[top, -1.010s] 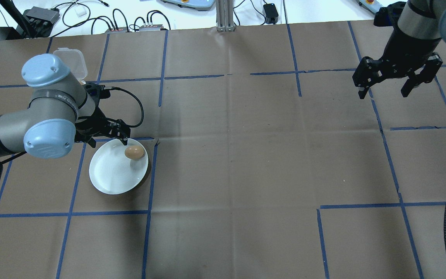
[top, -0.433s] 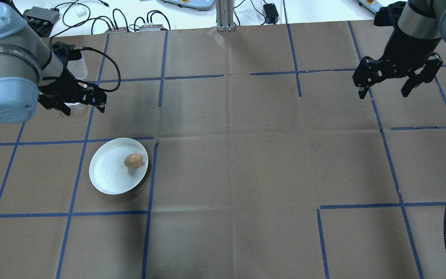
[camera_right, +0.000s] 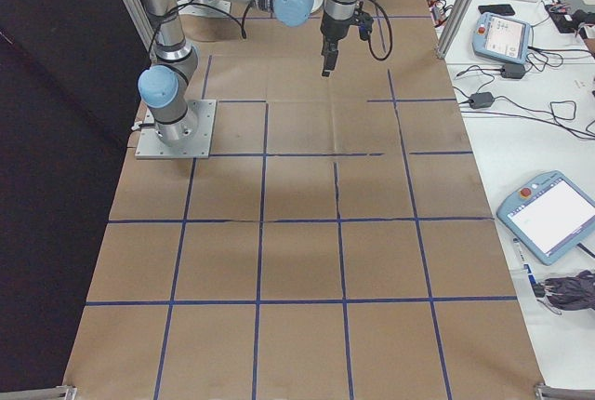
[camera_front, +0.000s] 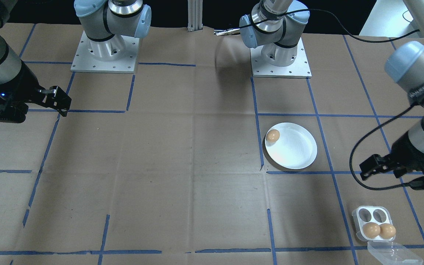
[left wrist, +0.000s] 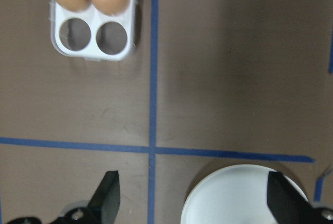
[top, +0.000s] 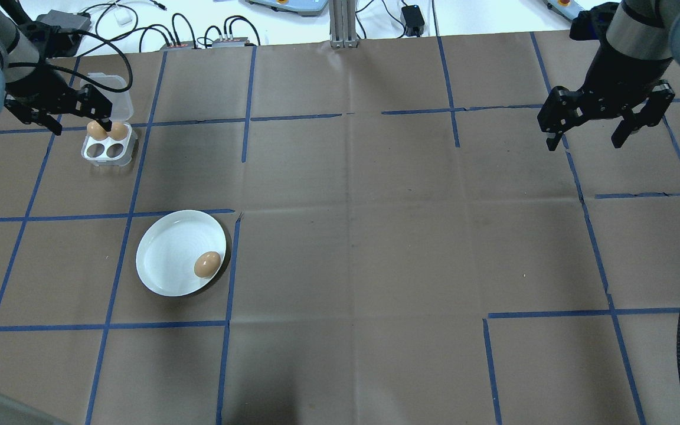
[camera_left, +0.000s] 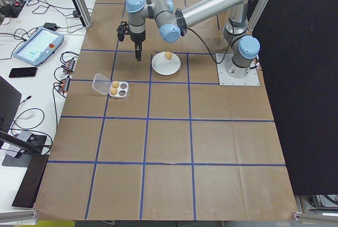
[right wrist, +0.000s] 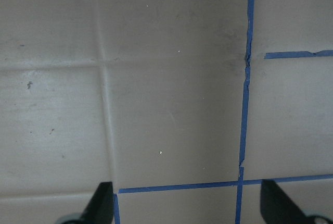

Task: Place egg on plate

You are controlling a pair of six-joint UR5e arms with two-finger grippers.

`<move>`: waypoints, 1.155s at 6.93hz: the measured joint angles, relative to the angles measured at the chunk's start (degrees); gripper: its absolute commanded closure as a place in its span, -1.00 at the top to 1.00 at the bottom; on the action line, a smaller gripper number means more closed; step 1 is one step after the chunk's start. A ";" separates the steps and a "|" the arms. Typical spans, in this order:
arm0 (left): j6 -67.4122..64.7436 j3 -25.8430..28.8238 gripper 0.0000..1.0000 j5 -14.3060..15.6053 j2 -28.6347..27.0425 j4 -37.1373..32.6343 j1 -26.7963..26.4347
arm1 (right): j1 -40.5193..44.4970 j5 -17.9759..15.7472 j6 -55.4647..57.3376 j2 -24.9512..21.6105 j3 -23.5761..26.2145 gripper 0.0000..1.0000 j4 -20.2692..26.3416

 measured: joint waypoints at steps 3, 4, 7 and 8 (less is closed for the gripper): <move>19.13 11.33 1.00 0.31 -8.38 -2.64 1.99 | 0.00 0.00 0.00 0.00 0.00 1.00 0.01; 25.03 13.32 1.00 0.36 -10.13 -2.82 2.45 | 0.00 0.00 0.00 0.00 0.00 1.00 -0.01; 44.57 15.01 1.00 0.43 -12.60 -3.20 2.93 | 0.00 0.00 0.00 0.00 0.00 1.00 0.00; 50.85 15.03 1.00 0.28 -13.49 -3.05 2.85 | 0.00 0.00 0.00 0.00 0.00 1.00 0.00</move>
